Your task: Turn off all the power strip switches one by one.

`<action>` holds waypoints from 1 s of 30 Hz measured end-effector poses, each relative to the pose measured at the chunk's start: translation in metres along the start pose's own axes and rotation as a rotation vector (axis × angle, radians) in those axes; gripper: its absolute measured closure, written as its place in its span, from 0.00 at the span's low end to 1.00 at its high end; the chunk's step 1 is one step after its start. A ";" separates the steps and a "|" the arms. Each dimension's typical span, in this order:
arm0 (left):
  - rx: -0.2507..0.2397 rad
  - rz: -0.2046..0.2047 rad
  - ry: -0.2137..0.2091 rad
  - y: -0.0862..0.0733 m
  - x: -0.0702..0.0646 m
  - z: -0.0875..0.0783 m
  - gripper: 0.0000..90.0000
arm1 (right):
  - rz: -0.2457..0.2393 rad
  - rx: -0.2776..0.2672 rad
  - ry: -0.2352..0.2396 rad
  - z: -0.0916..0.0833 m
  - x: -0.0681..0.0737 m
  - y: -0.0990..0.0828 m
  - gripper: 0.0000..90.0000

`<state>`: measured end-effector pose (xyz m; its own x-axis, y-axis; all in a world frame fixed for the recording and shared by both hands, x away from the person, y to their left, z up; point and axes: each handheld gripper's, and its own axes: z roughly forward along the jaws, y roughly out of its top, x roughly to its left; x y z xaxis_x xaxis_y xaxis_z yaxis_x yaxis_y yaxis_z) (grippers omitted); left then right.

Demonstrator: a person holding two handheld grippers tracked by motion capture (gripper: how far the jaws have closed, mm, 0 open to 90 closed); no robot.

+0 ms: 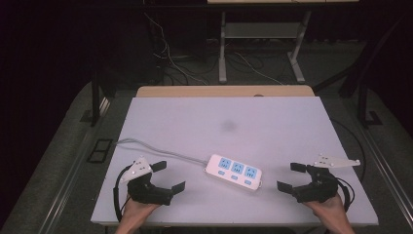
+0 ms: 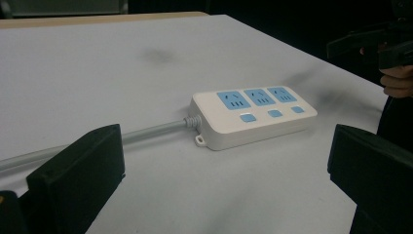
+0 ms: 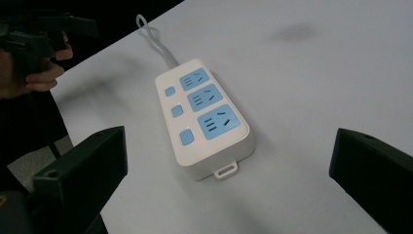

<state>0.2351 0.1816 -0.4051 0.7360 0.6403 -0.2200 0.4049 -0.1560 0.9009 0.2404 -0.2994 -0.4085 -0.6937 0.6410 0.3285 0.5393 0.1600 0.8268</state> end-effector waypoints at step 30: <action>0.085 0.027 -0.027 0.009 0.000 0.011 0.00 | 0.009 0.029 0.007 0.003 -0.002 -0.002 0.00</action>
<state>0.2444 0.1719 -0.4011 0.7615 0.6142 -0.2068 0.4283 -0.2375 0.8719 0.2423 -0.2992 -0.4119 -0.6921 0.6373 0.3390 0.5588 0.1758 0.8104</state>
